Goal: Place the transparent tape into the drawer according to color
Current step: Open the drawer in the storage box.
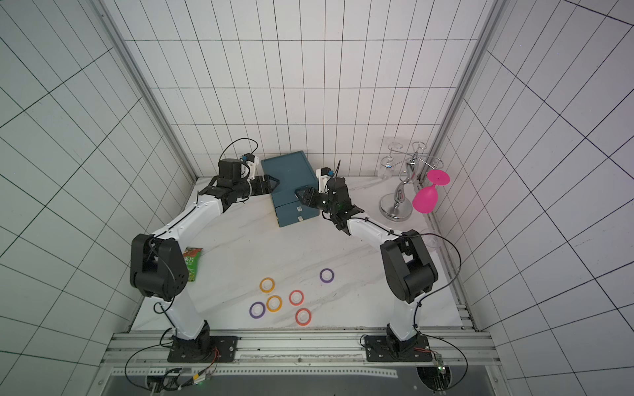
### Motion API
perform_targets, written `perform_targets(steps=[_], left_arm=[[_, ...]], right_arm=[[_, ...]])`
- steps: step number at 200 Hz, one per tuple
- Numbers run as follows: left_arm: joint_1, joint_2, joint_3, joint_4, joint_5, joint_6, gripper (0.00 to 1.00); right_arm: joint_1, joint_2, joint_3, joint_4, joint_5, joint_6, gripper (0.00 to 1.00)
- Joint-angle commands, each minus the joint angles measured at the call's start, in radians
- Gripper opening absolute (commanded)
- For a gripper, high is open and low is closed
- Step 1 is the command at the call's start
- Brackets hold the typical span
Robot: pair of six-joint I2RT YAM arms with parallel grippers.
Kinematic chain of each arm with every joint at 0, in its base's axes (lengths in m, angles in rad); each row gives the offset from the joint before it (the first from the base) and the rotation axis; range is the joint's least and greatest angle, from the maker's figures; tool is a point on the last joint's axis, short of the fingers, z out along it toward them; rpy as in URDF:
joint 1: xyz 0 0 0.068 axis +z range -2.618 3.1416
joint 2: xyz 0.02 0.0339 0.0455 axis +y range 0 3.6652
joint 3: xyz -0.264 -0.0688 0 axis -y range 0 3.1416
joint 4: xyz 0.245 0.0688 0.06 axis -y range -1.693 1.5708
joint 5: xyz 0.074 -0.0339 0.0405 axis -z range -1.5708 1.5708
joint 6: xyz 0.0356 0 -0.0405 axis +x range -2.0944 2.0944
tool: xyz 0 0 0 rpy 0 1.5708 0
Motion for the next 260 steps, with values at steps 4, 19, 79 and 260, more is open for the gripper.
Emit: perform_targets(steps=[4, 19, 79, 260], left_arm=[[-0.003, 0.021, 0.01, -0.014, 0.01, 0.012, 0.8], [-0.003, 0.023, 0.012, -0.016, 0.012, 0.013, 0.79], [-0.003, 0.025, 0.018, -0.024, 0.012, 0.016, 0.78], [-0.003, 0.04, 0.03, -0.045, 0.017, 0.024, 0.75]], right_arm=[[0.014, 0.029, 0.041, 0.041, 0.008, 0.041, 0.55], [0.014, 0.036, 0.042, 0.041, 0.006, 0.051, 0.53], [0.018, 0.054, 0.037, 0.044, 0.01, 0.079, 0.49], [0.021, 0.014, -0.069, 0.085, 0.052, 0.137, 0.0]])
